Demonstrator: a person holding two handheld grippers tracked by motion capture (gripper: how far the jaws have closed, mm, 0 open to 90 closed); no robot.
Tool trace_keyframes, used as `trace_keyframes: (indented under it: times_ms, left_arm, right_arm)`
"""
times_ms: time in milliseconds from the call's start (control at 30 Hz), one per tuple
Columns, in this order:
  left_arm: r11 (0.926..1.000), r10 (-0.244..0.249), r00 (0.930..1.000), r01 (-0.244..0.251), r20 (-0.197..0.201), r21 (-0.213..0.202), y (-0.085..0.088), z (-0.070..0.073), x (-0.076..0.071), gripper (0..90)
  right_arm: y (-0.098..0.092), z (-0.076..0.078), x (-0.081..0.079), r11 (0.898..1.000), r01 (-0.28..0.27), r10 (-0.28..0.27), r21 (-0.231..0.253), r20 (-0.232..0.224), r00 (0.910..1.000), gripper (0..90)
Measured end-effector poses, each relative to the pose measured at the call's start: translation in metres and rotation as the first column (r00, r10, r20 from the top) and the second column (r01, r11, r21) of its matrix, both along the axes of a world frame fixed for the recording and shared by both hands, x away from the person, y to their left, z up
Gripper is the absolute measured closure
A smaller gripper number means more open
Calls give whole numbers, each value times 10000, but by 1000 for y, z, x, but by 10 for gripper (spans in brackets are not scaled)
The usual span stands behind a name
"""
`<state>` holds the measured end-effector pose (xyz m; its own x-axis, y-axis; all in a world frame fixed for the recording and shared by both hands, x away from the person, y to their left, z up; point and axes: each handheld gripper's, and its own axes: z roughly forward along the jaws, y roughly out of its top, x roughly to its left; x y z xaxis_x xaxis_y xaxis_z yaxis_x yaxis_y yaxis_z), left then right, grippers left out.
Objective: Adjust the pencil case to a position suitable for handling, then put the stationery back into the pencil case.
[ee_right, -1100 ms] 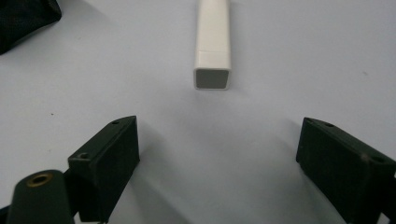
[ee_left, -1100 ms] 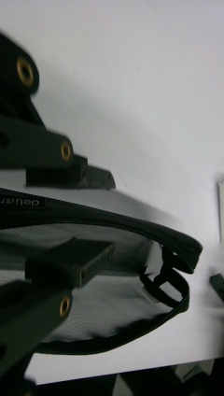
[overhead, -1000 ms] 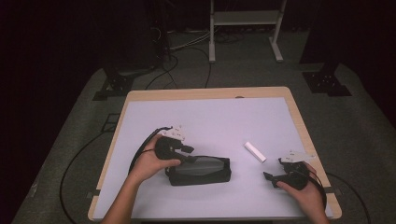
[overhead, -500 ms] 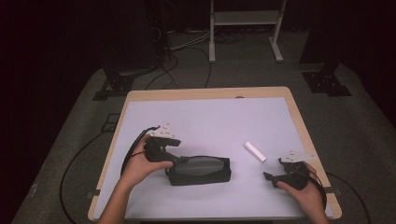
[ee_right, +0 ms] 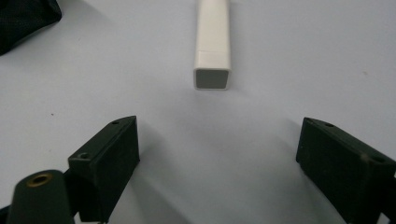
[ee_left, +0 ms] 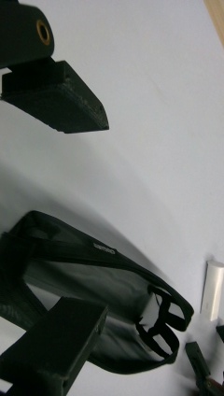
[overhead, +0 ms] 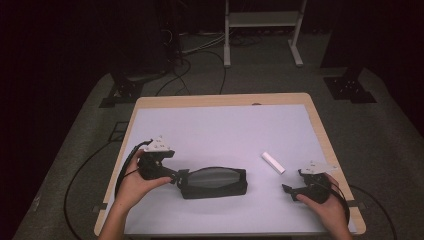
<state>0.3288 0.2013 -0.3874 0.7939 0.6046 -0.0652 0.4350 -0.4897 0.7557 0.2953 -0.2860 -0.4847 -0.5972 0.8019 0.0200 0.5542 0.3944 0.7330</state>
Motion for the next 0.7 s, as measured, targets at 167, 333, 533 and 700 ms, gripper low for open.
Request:
trace_keyframes:
  times_ms: [167,333,533,700]
  left_arm:
    - [9995,329,9994,-329,63,27,11,-2,-8,97]
    - [9971,742,9972,-744,132,132,24,-6,-21,96]
    - [9942,1016,9946,-1023,224,343,35,-16,-35,96]
    - [9902,1297,9913,-1307,234,488,43,-24,-43,97]
  right_arm:
    - [0,0,0,10000,1,-1,-2,3,10000,123]
    - [0,0,0,10000,-2,2,-5,1,10000,122]
    - [0,0,0,10000,-16,16,-42,23,10000,122]
    - [1,0,0,10000,-3,4,-79,46,10000,122]
